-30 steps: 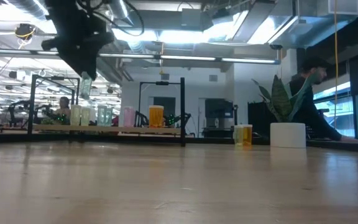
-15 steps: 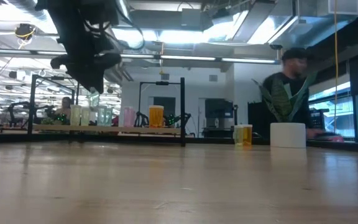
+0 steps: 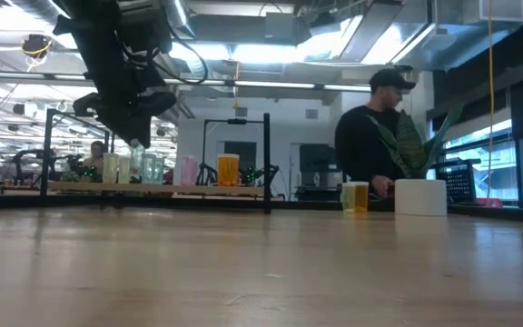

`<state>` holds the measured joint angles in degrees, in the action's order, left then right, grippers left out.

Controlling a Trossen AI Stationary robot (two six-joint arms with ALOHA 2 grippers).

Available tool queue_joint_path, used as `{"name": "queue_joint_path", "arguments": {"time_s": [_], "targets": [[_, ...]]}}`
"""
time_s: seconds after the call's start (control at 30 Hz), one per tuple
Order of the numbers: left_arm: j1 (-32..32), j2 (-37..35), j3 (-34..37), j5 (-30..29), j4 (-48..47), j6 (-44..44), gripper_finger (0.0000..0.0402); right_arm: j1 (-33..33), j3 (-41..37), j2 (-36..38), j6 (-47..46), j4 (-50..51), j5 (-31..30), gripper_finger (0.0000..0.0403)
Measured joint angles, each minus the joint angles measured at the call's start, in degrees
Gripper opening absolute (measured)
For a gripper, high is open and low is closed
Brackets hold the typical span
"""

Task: Pick and place medicine bottles onto shelf by color
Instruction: Put the green pill bottle on the shelf and align it with the other green pill bottles

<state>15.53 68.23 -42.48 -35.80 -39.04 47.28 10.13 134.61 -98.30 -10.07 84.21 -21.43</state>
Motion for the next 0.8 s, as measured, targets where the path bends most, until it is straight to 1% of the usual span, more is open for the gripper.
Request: {"name": "queue_joint_path", "arguments": {"time_s": [0.43, 0.8], "targets": [[0.0, 0.0, 0.0, -0.7, 0.0, -1.3, 0.0116, 0.0, 0.0, 0.0, 0.0, 0.0, 0.0, 0.0259], [0.0, 3.1, 0.0, -2.5, 2.5, -1.3, 0.0116, 0.0, 0.0, 0.0, -0.3, -0.5, 0.0, 0.0259]]}}
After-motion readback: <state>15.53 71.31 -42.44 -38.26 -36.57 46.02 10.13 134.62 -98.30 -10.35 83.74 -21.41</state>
